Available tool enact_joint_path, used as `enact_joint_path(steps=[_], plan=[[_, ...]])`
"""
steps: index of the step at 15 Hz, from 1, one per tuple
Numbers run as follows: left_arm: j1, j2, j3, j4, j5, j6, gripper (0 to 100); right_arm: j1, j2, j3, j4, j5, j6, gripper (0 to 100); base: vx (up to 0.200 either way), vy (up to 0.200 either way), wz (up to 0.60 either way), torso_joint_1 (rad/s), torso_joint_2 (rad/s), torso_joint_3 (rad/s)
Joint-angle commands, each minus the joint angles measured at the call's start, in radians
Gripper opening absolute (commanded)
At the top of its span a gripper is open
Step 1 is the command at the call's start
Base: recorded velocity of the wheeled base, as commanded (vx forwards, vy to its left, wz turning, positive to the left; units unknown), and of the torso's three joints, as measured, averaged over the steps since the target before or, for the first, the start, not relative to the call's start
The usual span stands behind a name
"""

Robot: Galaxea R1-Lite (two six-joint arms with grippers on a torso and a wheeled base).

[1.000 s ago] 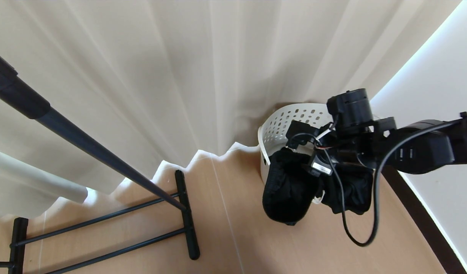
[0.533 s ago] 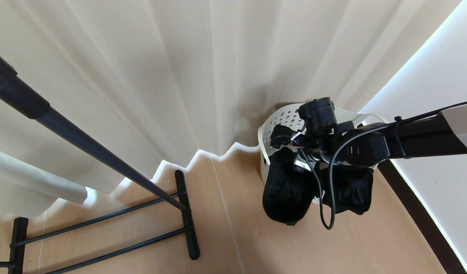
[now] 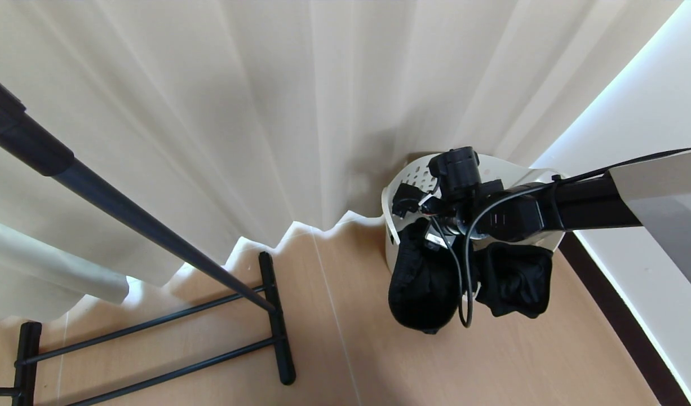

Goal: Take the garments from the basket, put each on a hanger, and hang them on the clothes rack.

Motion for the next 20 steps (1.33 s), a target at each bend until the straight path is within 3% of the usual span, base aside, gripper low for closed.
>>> enact_joint_path(steps=[1, 6, 7, 10, 13, 15, 16, 17, 20], plan=[[0.001, 0.000, 0.000, 0.000, 0.000, 0.000, 100, -0.017, 0.024, -0.024, 0.014, 0.001, 0.002, 100, 0.000, 0.000, 0.00, 0.000, 0.00, 0.000], [0.001, 0.000, 0.000, 0.000, 0.000, 0.000, 100, -0.046, 0.056, -0.036, 0.014, 0.008, 0.008, 100, 0.000, 0.000, 0.00, 0.000, 0.00, 0.000], [0.000, 0.000, 0.000, 0.000, 0.000, 0.000, 100, -0.051, 0.055, -0.033, 0.014, 0.012, 0.009, 0, 0.000, 0.000, 0.00, 0.000, 0.00, 0.000], [0.001, 0.000, 0.000, 0.000, 0.000, 0.000, 100, -0.048, 0.041, -0.029, 0.015, 0.014, 0.083, 0, 0.000, 0.000, 0.00, 0.000, 0.00, 0.000], [0.001, 0.000, 0.000, 0.000, 0.000, 0.000, 100, -0.026, -0.076, 0.079, 0.017, 0.014, 0.186, 0, 0.000, 0.000, 0.00, 0.000, 0.00, 0.000], [0.001, 0.000, 0.000, 0.000, 0.000, 0.000, 100, 0.000, -0.221, 0.218, 0.009, 0.014, 0.267, 0, 0.000, 0.000, 0.00, 0.000, 0.00, 0.000], [0.001, 0.000, 0.000, 0.000, 0.000, 0.000, 100, 0.043, -0.341, 0.312, 0.014, 0.009, 0.401, 0, 0.000, 0.000, 0.00, 0.000, 0.00, 0.000], [0.001, 0.000, 0.000, 0.000, 0.000, 0.000, 100, 0.071, -0.422, 0.366, 0.017, 0.008, 0.471, 0, 0.000, 0.000, 0.00, 0.000, 0.00, 0.000], [0.000, 0.000, 0.000, 0.000, -0.002, 0.000, 100, 0.152, -0.695, 0.488, 0.015, 0.009, 0.506, 0, 0.000, 0.000, 0.00, 0.000, 0.00, 0.000]])
